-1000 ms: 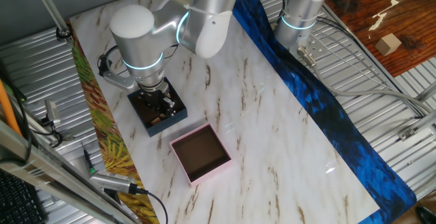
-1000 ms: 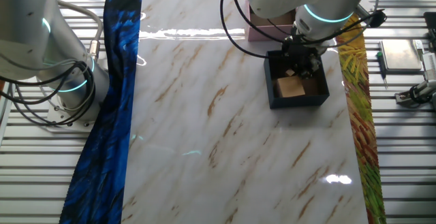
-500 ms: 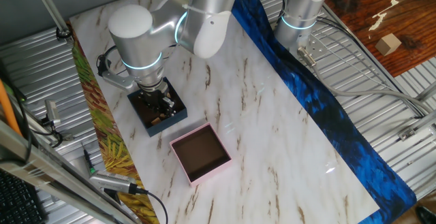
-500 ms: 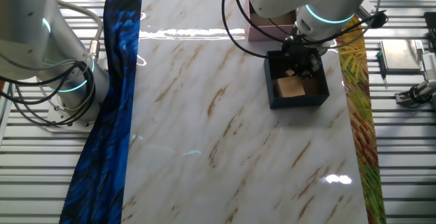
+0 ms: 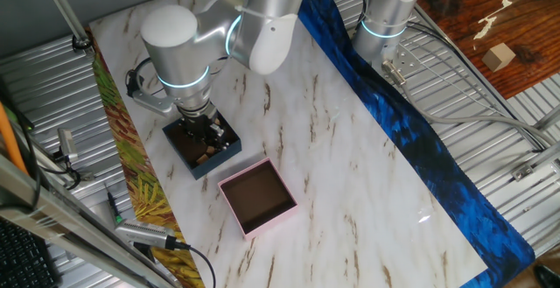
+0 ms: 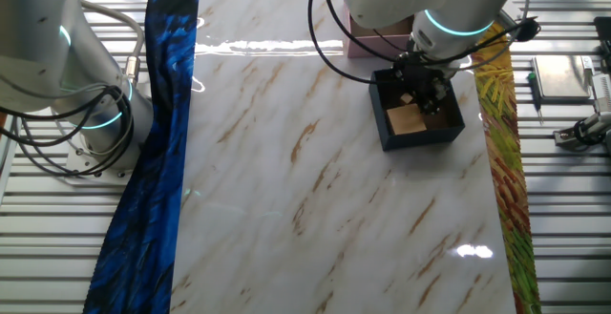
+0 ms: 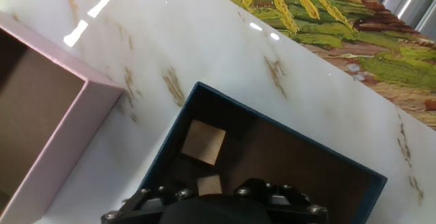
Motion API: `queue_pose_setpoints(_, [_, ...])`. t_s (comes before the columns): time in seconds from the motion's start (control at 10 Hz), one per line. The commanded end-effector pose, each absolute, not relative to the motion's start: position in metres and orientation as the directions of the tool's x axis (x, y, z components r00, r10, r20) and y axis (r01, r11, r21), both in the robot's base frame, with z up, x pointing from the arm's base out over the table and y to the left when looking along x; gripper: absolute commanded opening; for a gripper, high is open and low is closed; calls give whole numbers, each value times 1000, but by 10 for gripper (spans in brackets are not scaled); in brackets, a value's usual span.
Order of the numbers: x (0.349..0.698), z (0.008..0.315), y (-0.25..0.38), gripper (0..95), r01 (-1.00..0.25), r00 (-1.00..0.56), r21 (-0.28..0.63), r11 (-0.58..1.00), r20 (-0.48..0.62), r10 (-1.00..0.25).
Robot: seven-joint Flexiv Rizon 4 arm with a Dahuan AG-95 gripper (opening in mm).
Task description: Move an object from one box to another
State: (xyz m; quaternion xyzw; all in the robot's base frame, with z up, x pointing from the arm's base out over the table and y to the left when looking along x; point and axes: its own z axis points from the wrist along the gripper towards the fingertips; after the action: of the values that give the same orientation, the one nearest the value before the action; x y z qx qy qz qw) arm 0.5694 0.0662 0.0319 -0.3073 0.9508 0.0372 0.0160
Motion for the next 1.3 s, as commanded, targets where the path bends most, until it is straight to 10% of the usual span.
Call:
queue_pose_setpoints(0.1, [569, 32, 66, 380, -586, -810, 71, 807, -63, -583])
queue_pose_setpoints(1.3, [570, 31, 66, 380, -582, -813, 82, 809, -60, -579])
